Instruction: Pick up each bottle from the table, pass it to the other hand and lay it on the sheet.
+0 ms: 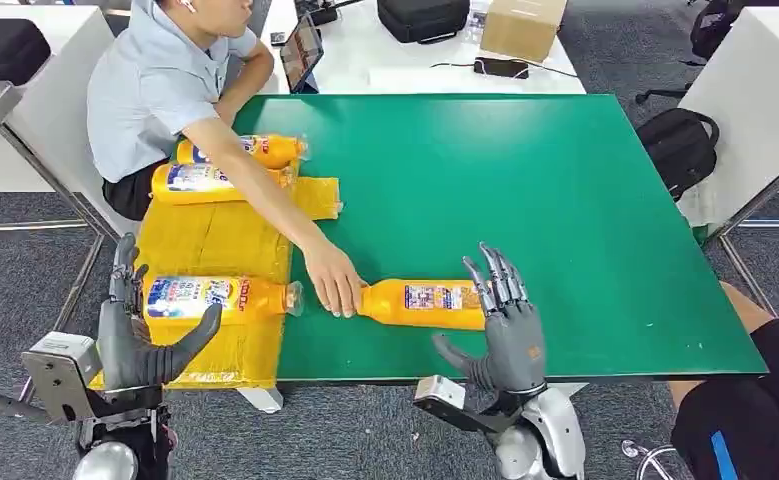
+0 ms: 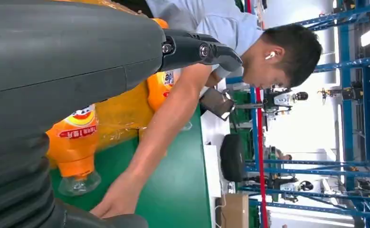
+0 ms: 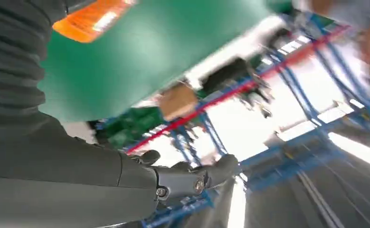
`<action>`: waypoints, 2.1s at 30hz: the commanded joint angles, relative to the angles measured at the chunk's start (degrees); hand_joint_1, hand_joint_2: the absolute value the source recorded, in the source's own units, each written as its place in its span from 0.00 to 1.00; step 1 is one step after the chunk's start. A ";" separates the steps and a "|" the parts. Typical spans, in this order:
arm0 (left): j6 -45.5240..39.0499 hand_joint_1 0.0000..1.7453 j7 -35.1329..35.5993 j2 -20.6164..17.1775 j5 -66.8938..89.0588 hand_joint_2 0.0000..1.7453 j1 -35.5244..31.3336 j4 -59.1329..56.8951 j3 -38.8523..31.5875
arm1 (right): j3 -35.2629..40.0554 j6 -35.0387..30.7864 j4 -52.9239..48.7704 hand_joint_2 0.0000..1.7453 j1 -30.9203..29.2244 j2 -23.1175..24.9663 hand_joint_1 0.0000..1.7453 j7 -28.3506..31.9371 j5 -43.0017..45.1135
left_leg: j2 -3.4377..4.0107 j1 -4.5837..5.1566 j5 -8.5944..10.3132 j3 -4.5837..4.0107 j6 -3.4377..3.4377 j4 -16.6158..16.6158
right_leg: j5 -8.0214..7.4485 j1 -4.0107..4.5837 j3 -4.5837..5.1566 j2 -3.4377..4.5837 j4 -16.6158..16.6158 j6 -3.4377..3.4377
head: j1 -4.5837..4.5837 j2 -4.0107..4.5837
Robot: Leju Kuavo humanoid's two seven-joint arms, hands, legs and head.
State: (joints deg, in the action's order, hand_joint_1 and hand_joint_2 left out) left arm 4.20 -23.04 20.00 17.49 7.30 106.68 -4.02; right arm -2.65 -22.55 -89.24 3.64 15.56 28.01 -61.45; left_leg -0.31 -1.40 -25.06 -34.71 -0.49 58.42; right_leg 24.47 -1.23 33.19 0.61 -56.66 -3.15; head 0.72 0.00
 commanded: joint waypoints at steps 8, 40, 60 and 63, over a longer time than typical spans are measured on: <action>2.75 0.00 1.64 0.00 -4.19 1.00 -0.01 -4.87 0.52 | -3.25 4.13 32.50 1.00 -15.01 -8.89 0.00 -11.78 -11.23 | 0.08 0.01 0.03 0.24 0.11 -0.14 | -0.08 0.02 -0.26 0.00 0.19 0.11 | 0.00 0.00; 4.66 0.00 3.28 0.00 -5.58 1.00 -3.65 -10.86 -1.50 | 6.74 15.12 71.19 1.00 -34.28 -8.88 1.00 -26.34 -24.02 | 0.22 0.00 0.09 0.63 0.13 -0.18 | -0.16 0.06 -0.49 0.06 0.21 0.17 | -0.02 0.00; 5.82 0.00 3.93 0.00 -6.42 1.00 -6.70 -17.74 -0.49 | -7.38 13.54 58.11 1.00 -31.50 -1.65 1.00 4.35 5.45 | 0.36 -0.03 0.00 1.39 0.07 -0.28 | -0.30 0.09 -0.67 0.28 0.33 0.28 | 0.00 0.00; 1.24 0.00 7.73 0.00 3.72 1.00 -7.28 -21.28 3.80 | -6.11 15.28 34.61 1.00 -26.55 2.60 1.00 5.31 16.27 | 0.41 0.01 -0.04 1.28 0.10 -0.11 | -0.22 0.05 -0.94 0.36 0.08 0.23 | 0.00 0.00</action>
State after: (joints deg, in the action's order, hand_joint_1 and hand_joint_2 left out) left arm 10.19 -18.08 20.31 10.73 1.97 97.33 -4.39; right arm -3.87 -6.72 -26.34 -33.13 9.34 28.56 -59.53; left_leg 0.10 -1.42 -25.10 -33.44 -0.42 58.40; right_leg 24.23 -1.18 32.19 1.06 -56.61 -3.07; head 0.72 0.00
